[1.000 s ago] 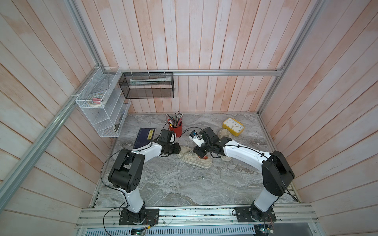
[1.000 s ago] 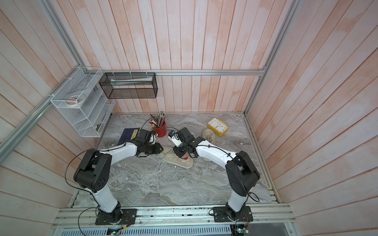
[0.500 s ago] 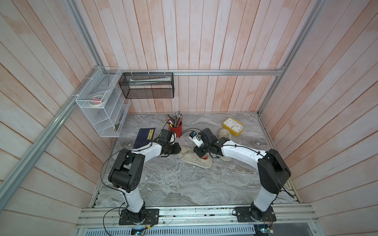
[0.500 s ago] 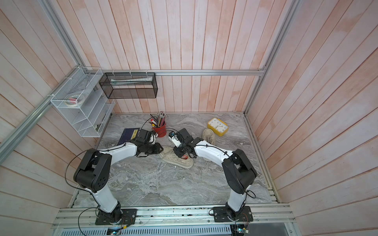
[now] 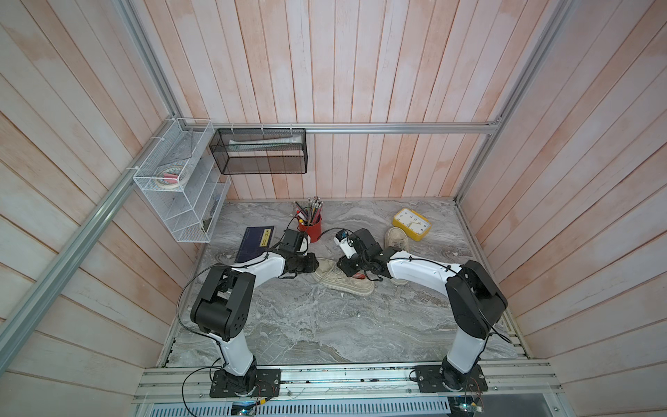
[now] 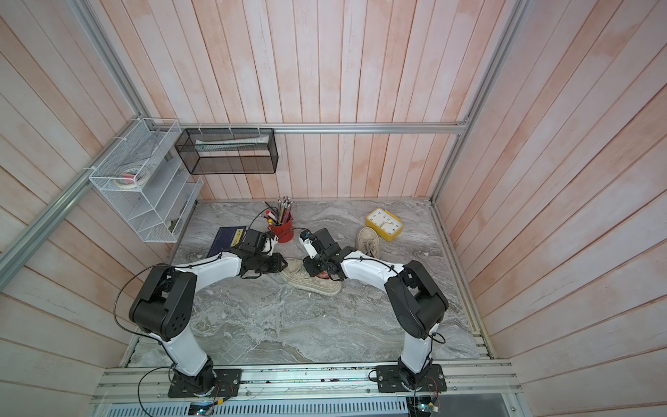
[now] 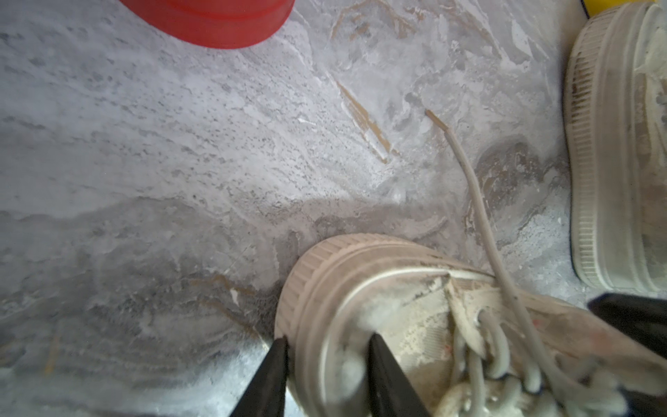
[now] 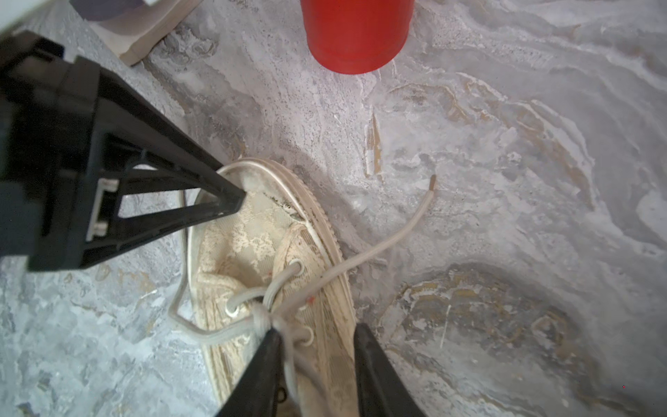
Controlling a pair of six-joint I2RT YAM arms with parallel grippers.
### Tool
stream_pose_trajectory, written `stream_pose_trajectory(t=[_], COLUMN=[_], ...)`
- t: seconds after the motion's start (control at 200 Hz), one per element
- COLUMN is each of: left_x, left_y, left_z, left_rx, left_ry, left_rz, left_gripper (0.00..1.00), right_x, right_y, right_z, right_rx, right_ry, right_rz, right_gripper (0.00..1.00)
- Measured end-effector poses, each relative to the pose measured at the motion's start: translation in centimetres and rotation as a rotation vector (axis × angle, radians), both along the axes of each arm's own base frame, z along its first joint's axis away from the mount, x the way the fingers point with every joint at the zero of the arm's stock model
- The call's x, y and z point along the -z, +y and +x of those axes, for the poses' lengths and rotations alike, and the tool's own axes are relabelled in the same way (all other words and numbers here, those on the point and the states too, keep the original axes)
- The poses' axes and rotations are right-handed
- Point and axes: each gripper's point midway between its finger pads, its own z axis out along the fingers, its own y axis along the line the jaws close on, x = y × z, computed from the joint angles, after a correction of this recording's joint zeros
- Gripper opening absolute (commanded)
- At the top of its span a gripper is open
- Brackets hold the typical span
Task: Remove the insole from the shoe
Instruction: Untie the shoelace on the shoe.
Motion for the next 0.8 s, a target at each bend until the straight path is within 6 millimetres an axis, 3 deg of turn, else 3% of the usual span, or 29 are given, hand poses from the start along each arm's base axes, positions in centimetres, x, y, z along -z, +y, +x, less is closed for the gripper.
stream_pose_trajectory(t=[0.32, 0.51, 0.8], left_x=[0.0, 0.3, 0.6], left_y=[-0.1, 0.0, 0.2], left_z=[0.0, -0.2, -0.3], left_rx=[0.002, 0.003, 0.001], left_ry=[-0.002, -0.025, -0.073], left_rz=[0.000, 0.016, 0.031], left_gripper=[0.37, 0.37, 0.36], right_x=[2.3, 2.0, 0.3], right_y=[-0.5, -0.8, -6.1], right_z=[2.1, 4.6, 8.6], right_rx=[0.164, 0.336, 0.695], right_ry=[0.012, -0.040, -0.176], right_rz=[-0.016, -0.043, -0.065], right_gripper=[0.50, 0.53, 0.59])
